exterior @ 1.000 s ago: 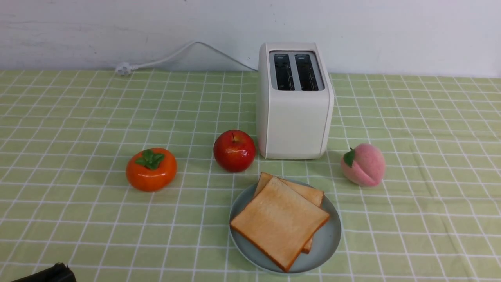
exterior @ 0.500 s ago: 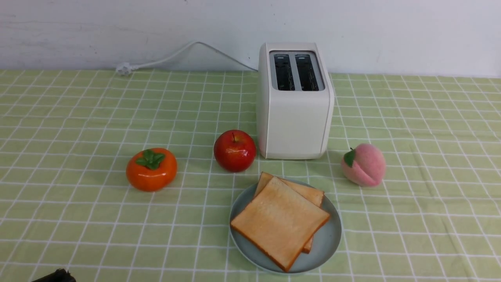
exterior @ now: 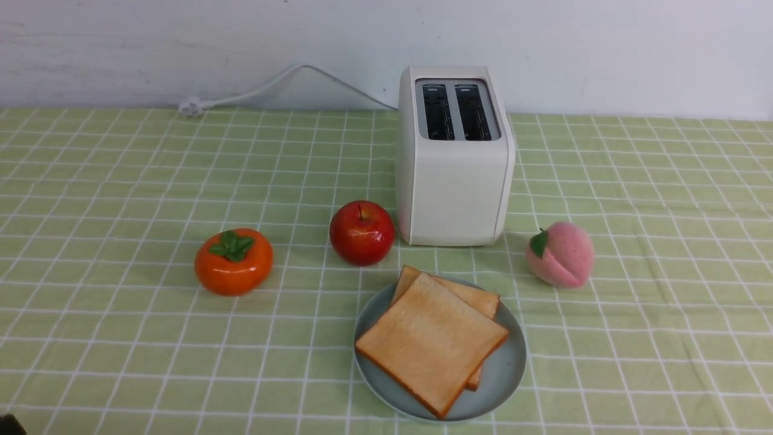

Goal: Take toasted bread from bread machine on green coffee tablecloth place on plate.

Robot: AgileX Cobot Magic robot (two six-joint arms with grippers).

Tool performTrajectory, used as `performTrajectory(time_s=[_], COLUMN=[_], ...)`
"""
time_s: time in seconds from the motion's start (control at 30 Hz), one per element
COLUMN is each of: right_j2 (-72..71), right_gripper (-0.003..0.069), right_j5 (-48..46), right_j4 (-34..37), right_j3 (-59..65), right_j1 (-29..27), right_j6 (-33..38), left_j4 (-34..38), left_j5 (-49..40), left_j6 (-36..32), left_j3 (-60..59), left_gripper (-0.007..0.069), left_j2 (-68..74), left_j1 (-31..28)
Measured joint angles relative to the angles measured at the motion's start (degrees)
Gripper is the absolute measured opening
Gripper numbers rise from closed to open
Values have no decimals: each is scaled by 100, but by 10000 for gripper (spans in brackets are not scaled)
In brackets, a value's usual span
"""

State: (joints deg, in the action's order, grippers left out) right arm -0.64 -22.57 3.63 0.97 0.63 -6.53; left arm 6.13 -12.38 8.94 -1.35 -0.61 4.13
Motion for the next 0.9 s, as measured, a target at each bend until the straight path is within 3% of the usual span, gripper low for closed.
performTrajectory(time_s=[0.17, 0.9], right_j2=[0, 0], right_gripper=[14, 22], right_j5=[0, 0], right_j4=[0, 0], right_j3=[0, 0], right_j1=[0, 0], right_j6=[0, 0], left_j4=[-125, -125], left_j5=[-981, -981], left_j6=[-2, -2], left_j3=[-36, -36], left_gripper=[-13, -13], left_j2=[0, 0], left_j1=[-15, -15])
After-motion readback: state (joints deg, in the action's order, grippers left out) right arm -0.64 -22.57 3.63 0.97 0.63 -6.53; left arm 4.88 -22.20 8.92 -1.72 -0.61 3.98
